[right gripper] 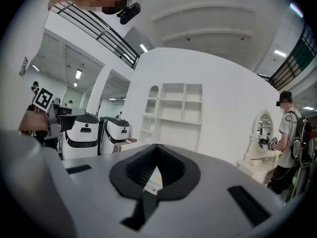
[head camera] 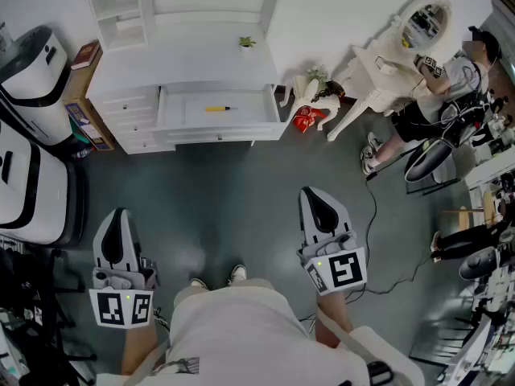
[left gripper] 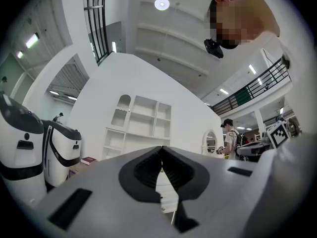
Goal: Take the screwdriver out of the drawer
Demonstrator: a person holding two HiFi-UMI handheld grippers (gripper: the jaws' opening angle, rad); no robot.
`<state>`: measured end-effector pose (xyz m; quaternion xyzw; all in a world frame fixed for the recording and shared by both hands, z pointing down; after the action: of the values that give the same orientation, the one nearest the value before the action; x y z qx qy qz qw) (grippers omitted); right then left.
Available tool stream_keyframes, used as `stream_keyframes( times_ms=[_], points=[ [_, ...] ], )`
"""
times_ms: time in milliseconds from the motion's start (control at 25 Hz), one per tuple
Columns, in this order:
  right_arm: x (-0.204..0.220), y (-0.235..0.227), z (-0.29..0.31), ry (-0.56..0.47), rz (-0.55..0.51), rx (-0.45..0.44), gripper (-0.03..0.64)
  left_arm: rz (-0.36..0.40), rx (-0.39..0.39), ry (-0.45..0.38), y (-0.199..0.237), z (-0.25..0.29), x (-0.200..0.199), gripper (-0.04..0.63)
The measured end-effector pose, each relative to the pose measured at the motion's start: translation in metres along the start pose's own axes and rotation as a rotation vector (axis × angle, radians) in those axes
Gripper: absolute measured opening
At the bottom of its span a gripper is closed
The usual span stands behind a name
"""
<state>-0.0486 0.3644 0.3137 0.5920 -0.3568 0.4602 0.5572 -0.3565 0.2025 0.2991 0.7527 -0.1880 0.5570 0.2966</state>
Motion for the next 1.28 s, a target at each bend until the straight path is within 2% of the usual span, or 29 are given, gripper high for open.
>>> stream_keyframes(
  times_ms=[160, 400, 640, 720, 840, 1000, 1160, 1280],
  points=[
    [-0.004, 0.016, 0.005, -0.008, 0.007, 0.009, 0.008, 0.001, -0.006, 0.006, 0.016, -0.011, -0.003, 0.015],
    [-0.012, 0.022, 0.009, -0.025, 0.006, -0.014, 0.008, 0.005, 0.011, -0.006, 0.013, -0.006, -0.009, 0.015],
    [-0.012, 0.018, 0.005, -0.049, -0.007, -0.082, 0.011, -0.001, 0.027, -0.011, 0.005, 0.004, -0.006, 0.015],
    [-0.011, 0.005, -0.002, -0.074, 0.032, -0.091, 0.145, -0.001, 0.028, -0.012, 0.0, 0.007, -0.004, 0.015],
    [-0.006, -0.016, -0.006, -0.086, 0.037, -0.1, 0.273, -0.005, 0.024, -0.003, -0.008, 0.01, 0.0, 0.015],
    [-0.005, -0.037, -0.008, -0.123, 0.022, -0.091, 0.345, -0.002, 0.012, -0.001, -0.021, 0.013, 0.004, 0.015],
    [-0.003, -0.052, -0.013, -0.194, 0.084, -0.168, 0.429, 0.009, 0.001, -0.006, -0.043, 0.018, 0.007, 0.015],
    [0.003, -0.066, -0.017, -0.211, 0.11, -0.18, 0.451, 0.011, -0.013, -0.001, -0.059, 0.02, 0.013, 0.015]
  ],
)
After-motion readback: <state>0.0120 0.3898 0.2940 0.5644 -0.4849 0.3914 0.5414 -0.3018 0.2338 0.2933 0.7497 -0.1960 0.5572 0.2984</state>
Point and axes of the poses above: the fingertips, and each gripper's own axes: z forward along the fingers, y to its left, x out of its underside, the point moved 4 cm from there along -z, backward along the fingers, and after that the axes turned 9 degrees about -z, right-handed, at the moved point
